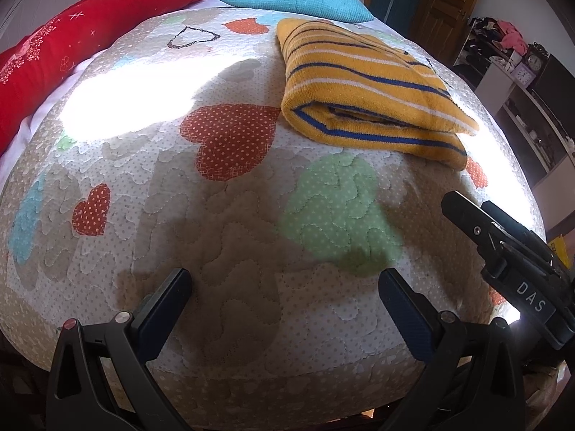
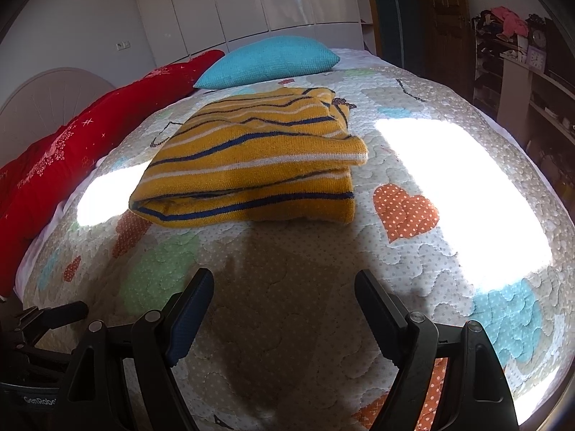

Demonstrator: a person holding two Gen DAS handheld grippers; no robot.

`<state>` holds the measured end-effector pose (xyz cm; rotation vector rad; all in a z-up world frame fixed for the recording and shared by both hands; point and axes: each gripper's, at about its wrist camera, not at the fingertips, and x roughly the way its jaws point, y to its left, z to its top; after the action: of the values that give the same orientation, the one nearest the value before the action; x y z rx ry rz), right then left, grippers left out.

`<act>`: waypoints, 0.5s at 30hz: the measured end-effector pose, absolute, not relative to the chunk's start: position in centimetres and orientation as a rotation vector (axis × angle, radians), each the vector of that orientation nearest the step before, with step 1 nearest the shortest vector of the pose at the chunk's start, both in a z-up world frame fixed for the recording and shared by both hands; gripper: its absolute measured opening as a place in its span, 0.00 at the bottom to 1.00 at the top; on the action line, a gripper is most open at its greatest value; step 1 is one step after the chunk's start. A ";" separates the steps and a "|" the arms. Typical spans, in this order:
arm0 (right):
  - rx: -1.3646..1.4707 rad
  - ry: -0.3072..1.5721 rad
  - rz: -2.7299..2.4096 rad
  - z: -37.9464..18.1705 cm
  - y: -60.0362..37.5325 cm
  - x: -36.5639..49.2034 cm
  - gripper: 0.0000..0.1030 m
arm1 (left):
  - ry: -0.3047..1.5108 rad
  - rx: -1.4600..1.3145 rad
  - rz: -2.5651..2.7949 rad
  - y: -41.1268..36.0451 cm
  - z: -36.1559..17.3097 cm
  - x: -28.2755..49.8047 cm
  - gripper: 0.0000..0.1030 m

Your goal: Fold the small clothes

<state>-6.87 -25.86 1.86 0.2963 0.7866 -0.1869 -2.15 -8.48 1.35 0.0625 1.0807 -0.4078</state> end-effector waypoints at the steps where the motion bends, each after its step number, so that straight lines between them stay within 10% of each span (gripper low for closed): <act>1: 0.287 0.785 -0.191 2.1 -25.8 -6.7 0.82 | 1.080 0.051 -0.409 -8.3 1.4 -1.9 1.00; 15: 0.170 0.774 -0.172 5.5 -21.9 -4.9 0.83 | 1.006 -0.056 -0.378 -4.0 3.9 0.9 1.00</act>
<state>-4.95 -21.94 5.53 0.1700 0.7738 -0.1718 0.94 -4.05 3.86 -0.0561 1.0063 -0.3778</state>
